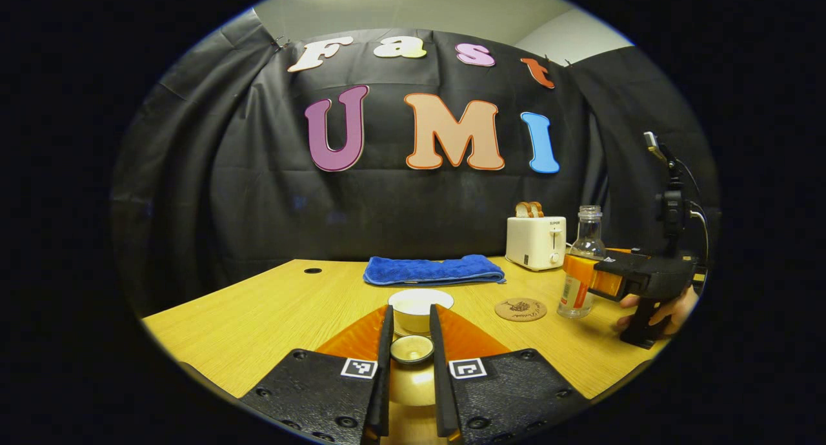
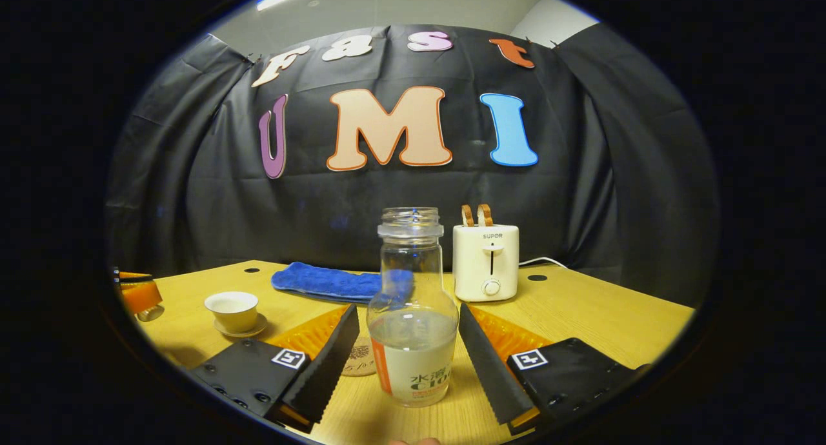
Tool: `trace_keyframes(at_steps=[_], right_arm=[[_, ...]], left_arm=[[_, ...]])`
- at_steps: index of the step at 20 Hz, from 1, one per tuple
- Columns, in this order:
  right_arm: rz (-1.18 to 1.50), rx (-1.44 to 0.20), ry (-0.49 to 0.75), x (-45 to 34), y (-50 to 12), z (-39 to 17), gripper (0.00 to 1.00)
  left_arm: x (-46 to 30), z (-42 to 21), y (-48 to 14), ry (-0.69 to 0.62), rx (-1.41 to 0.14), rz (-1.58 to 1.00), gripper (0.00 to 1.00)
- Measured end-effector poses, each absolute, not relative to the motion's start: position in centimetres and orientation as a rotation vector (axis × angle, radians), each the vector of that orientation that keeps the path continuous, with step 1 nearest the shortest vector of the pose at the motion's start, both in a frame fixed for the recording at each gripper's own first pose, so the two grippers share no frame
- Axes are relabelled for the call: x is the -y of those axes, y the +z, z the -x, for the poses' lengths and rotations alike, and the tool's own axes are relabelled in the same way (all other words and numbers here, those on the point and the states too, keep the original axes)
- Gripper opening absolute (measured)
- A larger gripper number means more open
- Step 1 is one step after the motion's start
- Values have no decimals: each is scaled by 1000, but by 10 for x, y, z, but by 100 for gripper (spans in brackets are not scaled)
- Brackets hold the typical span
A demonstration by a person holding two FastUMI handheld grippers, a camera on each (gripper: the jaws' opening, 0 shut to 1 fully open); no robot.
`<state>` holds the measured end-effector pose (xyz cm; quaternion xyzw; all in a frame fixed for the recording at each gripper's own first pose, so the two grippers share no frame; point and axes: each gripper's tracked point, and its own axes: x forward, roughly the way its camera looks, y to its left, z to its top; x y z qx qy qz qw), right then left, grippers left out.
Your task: Open the teacup lid with one hand, grasp the water bottle and pour water into the teacup with the other hand; after pouring, place the water bottle on the coaster and then close the teacup lid.
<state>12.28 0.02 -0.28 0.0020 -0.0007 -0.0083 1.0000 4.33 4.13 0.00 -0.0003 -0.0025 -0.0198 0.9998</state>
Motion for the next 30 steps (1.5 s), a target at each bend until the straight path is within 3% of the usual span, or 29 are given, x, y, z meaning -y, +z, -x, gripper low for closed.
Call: trace_keyframes(at_steps=[3,5,9,12,13,22,30], right_arm=[[-6,-6,-16,-1,-5,-130,95],[-2,-2,-19,-1,-4,-130,82],[3,-7,-42,0,-4,-128,75],[47,0,-40,-1,-3,-129,74],[100,8,-38,-2,0,-129,68],[729,68,105,-80,17,-158,67],[1253,80,236,-137,-18,-188,68]], left_arm=[[-41,-45,-1,-34,5,0,25],[-40,-43,0,-43,5,0,24],[-36,-45,1,-69,7,1,19],[-37,-46,0,-75,5,1,22],[-38,-46,0,-78,7,1,22],[-75,-50,-1,-29,6,1,22],[-89,-50,0,-7,5,0,22]])
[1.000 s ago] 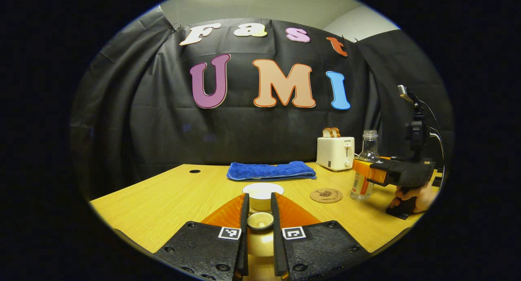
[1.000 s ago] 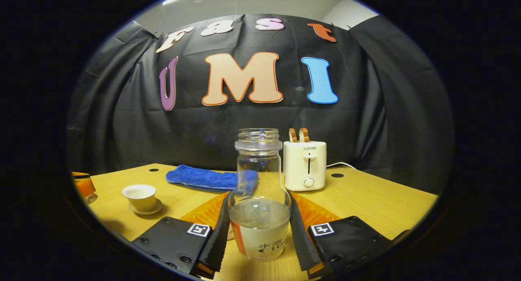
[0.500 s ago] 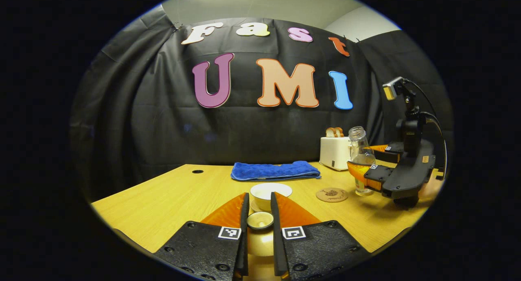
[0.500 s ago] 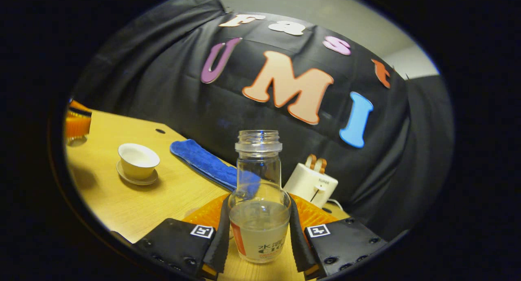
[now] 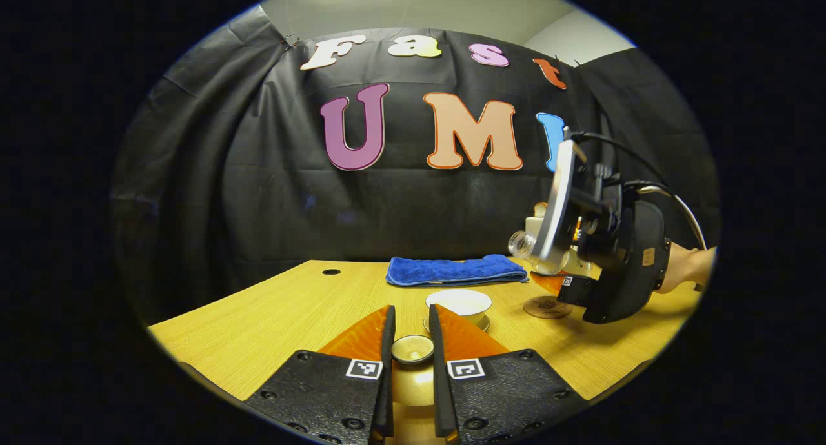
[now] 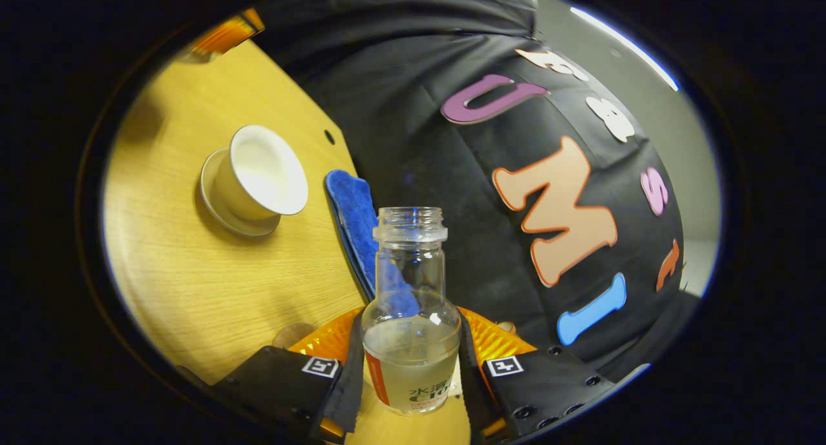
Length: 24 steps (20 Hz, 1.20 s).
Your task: Open the teacup lid with one hand, grasp the water bottle and pour water into the teacup with the other hand; after pouring, place the water bottle on the coaster and then close the teacup lid.
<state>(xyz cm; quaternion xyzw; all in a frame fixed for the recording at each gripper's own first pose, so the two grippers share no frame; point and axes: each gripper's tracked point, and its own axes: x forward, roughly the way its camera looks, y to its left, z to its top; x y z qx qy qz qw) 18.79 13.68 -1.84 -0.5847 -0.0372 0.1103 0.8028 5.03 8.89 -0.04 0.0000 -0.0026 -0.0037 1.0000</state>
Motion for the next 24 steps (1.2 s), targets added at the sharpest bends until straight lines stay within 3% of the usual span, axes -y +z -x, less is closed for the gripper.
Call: trace_keyframes(at_steps=[16,24], right_arm=[[1741,201,353,-169,-30,-191,68],[1855,234,374,-178,-23,-197,68]], left_arm=[[-106,-49,-1,13,3,3,22],[-106,-49,-1,13,2,4,22]])
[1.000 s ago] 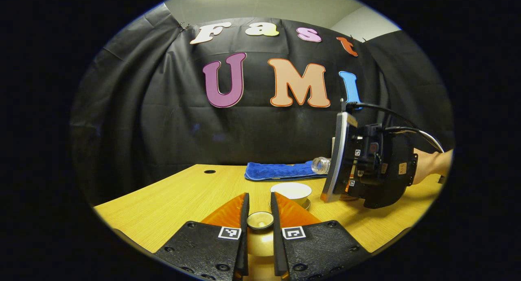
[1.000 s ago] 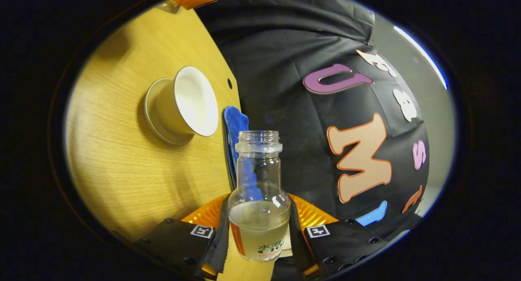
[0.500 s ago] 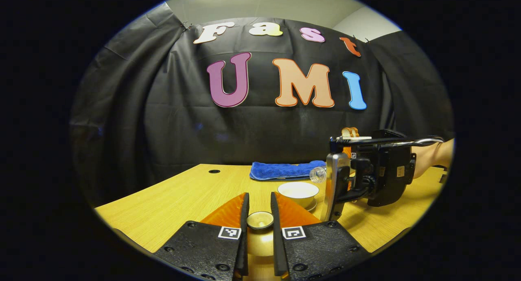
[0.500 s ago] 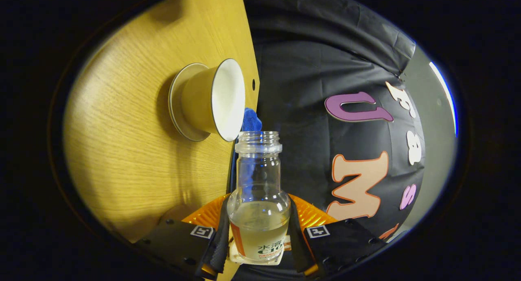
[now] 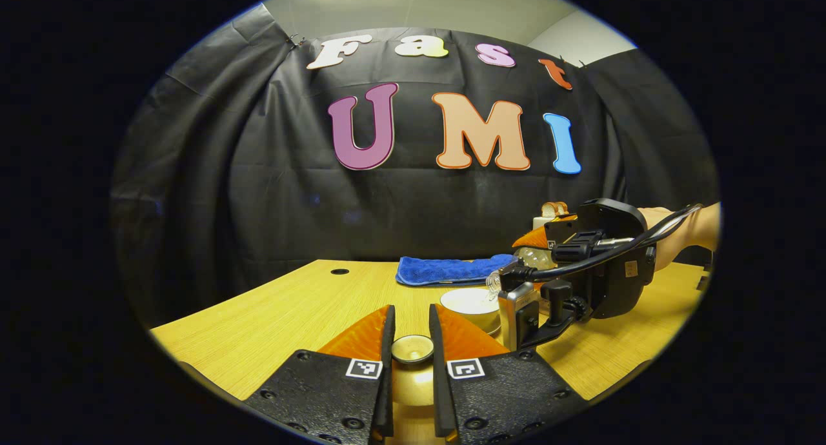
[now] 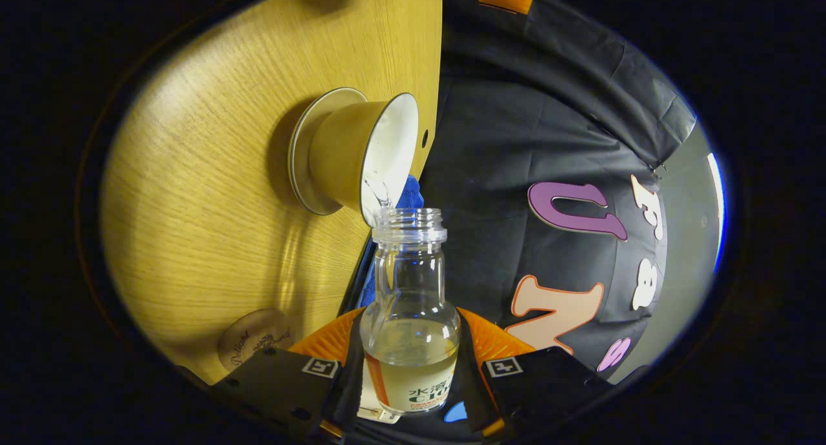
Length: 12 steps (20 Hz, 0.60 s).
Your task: Open the teacup lid with one hand, grasp the water bottle and pour water into the teacup with the other hand; after pouring, place the water bottle on the coaster and then close the teacup lid.
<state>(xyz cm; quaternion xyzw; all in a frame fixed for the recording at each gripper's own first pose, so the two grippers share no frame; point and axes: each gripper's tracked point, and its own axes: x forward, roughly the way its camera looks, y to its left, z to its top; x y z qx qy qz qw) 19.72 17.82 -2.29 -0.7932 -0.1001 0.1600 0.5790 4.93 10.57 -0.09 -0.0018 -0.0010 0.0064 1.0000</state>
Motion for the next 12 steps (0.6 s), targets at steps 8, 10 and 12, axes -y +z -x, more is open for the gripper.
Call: trace_keyframes(at_steps=[8,10,12], right_arm=[[1943,282,389,-187,-16,-195,67],[1966,298,388,-189,-13,-195,67],[1982,307,392,-190,-13,-194,67]], left_arm=[[-106,-49,-1,13,2,3,22],[-106,-49,-1,13,2,4,22],[-106,-49,-1,13,2,4,22]])
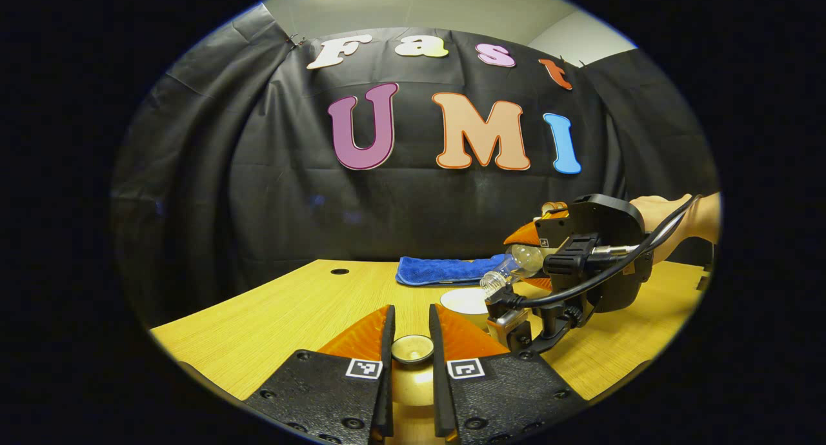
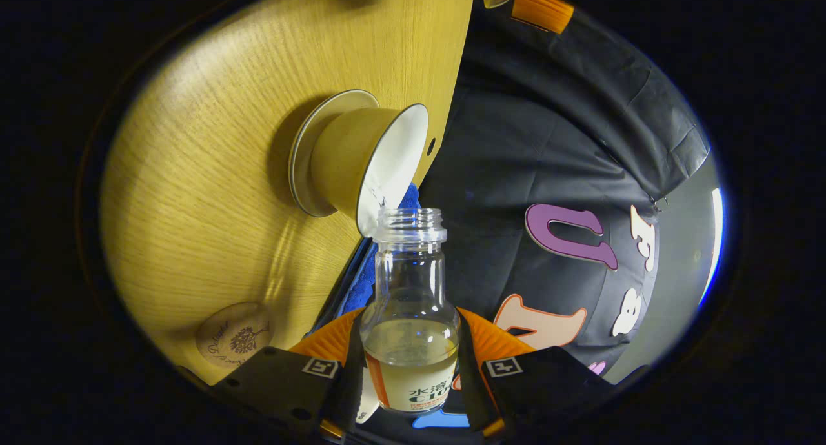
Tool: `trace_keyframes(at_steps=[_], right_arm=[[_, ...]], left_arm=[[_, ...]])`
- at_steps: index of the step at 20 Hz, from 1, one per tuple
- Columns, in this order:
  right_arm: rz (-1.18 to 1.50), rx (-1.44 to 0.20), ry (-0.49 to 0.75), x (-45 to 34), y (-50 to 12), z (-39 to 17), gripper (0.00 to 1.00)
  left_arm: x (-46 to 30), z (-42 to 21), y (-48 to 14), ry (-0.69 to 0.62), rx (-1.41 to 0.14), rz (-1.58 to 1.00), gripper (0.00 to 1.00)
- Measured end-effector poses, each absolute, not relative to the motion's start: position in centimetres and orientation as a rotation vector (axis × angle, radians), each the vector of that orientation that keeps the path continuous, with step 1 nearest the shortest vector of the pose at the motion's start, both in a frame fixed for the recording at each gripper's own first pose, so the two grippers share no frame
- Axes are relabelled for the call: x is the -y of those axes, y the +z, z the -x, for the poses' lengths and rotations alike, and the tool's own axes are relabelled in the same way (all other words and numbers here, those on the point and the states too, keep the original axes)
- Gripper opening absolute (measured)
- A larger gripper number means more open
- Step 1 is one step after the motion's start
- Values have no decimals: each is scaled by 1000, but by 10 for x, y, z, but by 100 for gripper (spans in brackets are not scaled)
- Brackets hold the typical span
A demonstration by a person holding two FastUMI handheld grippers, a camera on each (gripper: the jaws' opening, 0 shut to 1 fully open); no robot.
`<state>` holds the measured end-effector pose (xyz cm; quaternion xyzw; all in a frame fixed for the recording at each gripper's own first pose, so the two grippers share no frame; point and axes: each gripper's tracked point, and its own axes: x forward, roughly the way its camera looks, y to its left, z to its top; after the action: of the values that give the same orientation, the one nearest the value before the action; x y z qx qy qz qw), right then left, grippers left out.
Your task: Open the teacup lid with one hand, grasp the water bottle and pour water into the teacup with the other hand; after pouring, place the water bottle on the coaster and then close the teacup lid.
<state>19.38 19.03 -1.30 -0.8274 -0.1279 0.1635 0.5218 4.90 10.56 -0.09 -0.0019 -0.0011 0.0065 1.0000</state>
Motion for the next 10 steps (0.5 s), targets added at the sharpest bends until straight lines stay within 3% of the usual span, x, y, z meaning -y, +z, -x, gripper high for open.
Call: trace_keyframes(at_steps=[10], right_arm=[[2012,316,403,-192,-12,-194,66]], left_arm=[[-106,-49,-1,13,3,4,22]])
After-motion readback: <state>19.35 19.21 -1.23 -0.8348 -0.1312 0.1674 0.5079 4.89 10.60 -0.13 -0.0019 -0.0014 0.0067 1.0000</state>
